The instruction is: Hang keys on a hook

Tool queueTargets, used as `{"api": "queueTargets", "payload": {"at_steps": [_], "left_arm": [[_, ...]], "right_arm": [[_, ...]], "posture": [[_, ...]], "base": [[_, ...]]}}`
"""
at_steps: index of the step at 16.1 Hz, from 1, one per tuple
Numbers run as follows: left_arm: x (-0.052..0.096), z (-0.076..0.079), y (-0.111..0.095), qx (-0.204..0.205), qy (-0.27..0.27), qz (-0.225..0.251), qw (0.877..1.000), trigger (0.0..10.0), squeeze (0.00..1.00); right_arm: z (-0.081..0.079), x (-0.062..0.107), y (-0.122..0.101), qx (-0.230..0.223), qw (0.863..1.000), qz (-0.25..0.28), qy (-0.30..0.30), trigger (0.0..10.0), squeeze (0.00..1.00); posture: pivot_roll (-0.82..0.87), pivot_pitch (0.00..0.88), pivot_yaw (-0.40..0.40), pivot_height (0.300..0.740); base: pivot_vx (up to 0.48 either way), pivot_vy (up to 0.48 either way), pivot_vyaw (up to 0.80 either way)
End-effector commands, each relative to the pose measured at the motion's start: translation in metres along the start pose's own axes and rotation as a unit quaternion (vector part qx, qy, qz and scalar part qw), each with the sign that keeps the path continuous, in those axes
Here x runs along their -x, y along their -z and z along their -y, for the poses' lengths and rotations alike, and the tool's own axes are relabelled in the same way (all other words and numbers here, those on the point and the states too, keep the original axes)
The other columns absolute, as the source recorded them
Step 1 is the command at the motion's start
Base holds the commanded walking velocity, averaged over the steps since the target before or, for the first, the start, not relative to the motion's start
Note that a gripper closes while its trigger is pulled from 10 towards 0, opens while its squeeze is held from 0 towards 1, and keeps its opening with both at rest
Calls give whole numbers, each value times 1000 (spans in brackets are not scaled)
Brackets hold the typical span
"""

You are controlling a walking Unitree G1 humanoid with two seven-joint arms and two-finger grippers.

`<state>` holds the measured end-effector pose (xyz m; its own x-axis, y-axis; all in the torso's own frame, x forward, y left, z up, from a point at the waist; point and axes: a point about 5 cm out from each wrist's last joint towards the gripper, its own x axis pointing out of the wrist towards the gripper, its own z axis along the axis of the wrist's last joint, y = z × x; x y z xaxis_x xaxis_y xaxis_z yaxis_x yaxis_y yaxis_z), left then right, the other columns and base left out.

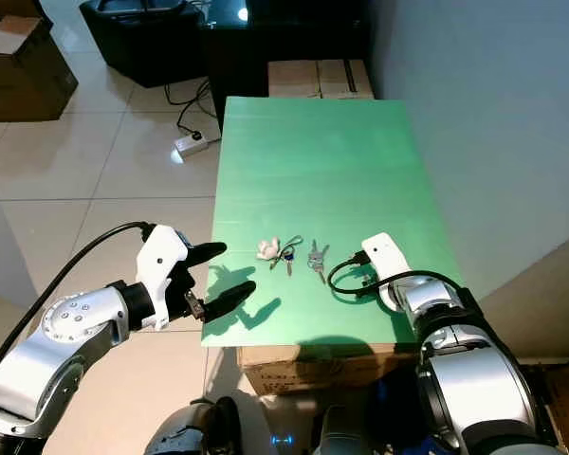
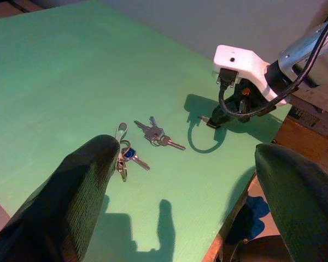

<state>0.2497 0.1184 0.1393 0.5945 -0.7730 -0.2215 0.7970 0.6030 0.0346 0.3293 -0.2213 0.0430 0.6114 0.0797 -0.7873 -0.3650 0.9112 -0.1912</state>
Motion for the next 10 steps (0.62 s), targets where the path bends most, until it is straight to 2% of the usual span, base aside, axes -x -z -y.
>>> {"api": "queueTargets", "payload": {"at_steps": [1, 3, 8, 10], "left_arm": [[0, 0, 1, -3, 5, -6, 1000, 10000, 0], [0, 0, 1, -3, 6, -6, 1000, 10000, 0], [-1, 0, 0, -6, 8, -6, 1000, 10000, 0], [-1, 0, -1, -9, 9, -6, 1000, 10000, 0]], "right_arm": [[4, 1, 6, -7, 1000, -14, 0, 0, 0], [4, 1, 5, -8, 1000, -11, 0, 0, 0], [7, 6, -13, -14, 999, 35, -22, 0, 0], [7, 9, -24, 15, 997, 60, -45, 0, 0]], "posture": [[-95, 183, 51, 718], [-95, 185, 52, 718], [-97, 189, 54, 718], [-98, 190, 54, 718]], "base": [[0, 0, 0], [0, 0, 0], [0, 0, 0], [0, 0, 0]]}}
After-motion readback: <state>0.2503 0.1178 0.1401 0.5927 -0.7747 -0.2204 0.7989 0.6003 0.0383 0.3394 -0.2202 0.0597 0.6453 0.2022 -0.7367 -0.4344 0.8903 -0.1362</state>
